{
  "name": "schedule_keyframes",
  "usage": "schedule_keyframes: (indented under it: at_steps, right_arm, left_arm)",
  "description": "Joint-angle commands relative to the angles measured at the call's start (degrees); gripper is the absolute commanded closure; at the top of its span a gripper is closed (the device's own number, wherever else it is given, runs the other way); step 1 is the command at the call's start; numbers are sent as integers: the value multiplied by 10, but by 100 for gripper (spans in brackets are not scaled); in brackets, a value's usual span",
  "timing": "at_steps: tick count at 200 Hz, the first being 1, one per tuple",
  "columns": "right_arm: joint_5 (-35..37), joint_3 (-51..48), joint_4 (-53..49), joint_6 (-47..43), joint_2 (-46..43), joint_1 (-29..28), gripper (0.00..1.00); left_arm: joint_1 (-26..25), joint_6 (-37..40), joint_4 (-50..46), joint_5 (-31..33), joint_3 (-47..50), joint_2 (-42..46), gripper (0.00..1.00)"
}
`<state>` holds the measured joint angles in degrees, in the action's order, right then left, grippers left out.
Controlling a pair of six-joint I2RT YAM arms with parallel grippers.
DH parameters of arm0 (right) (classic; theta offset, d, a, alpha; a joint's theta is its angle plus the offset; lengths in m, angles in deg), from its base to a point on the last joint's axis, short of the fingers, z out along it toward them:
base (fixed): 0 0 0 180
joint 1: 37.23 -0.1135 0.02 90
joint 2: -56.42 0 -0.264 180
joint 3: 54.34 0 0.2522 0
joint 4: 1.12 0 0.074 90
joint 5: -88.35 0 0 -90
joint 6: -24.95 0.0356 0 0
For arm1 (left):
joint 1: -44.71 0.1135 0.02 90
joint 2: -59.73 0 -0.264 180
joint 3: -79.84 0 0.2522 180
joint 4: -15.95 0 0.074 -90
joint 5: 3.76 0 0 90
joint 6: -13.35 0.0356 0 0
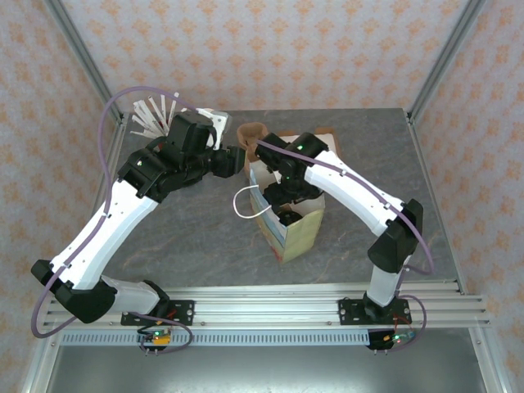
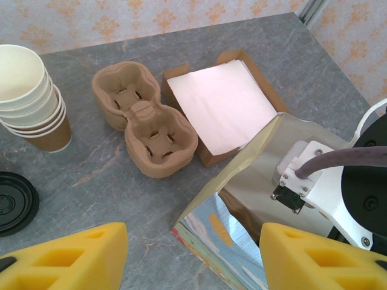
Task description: Pack the takeout coffee
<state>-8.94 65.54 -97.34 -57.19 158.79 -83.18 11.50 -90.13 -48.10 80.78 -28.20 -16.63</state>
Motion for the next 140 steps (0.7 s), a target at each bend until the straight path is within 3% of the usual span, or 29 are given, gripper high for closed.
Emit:
schedule_keyframes:
  at_steps: [1, 83, 140]
  right_arm:
    - [19, 13, -22, -6, -16, 2, 16]
    - [28, 62, -30, -8, -28, 7, 17]
    - [56, 153, -30, -10, -52, 14, 17]
  left_arm:
    - [5, 4, -2, 16, 4, 17, 40]
    - [5, 3, 4, 21, 9, 23, 40]
    - [5, 0, 25, 47, 28, 37, 40]
